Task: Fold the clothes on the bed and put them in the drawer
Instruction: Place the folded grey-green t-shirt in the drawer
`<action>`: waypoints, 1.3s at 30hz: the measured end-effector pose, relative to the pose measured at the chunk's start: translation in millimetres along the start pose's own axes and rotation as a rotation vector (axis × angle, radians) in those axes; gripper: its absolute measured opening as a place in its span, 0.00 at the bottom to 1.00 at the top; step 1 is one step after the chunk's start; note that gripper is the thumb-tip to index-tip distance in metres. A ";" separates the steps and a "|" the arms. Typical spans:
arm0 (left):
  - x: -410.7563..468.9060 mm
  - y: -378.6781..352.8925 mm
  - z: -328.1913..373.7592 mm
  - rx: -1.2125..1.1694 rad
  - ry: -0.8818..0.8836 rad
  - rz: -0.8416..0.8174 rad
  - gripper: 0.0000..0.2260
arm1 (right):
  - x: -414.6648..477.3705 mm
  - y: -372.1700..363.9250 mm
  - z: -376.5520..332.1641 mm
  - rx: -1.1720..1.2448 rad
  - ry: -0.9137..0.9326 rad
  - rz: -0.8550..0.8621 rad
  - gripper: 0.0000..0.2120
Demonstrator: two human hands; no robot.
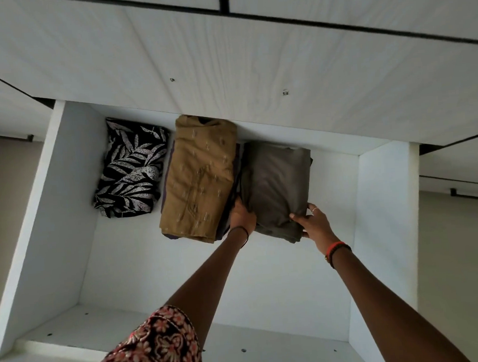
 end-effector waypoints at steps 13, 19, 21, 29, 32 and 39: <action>-99.8 75.0 6.4 -0.295 0.049 0.033 0.14 | -92.7 17.6 -25.0 -0.302 0.154 0.145 0.32; -164.7 154.1 -14.7 -0.328 0.016 0.119 0.13 | -178.8 13.7 -52.7 -0.388 0.254 0.027 0.25; -183.3 171.8 -25.5 -0.382 0.098 0.151 0.12 | -202.8 6.7 -60.6 -0.425 0.276 -0.038 0.25; -276.7 296.1 -89.4 -0.680 0.249 0.487 0.05 | -314.9 -50.4 -100.6 -0.517 0.520 -0.234 0.20; -312.5 335.6 -121.7 -0.750 0.325 0.625 0.05 | -367.2 -73.8 -111.3 -0.545 0.601 -0.346 0.16; -399.2 398.4 -211.0 -0.795 0.407 0.864 0.06 | -448.6 -143.0 -93.4 -0.668 0.802 -0.428 0.17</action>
Point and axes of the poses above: each hand's wrist, its own x-axis towards the middle knuckle, its own y-axis out of the back of the hand, z = x × y, the point moved 2 cm from there along x, towards the middle knuckle, and after that the axes turned 15 degrees about z, right-handed, at the moved point
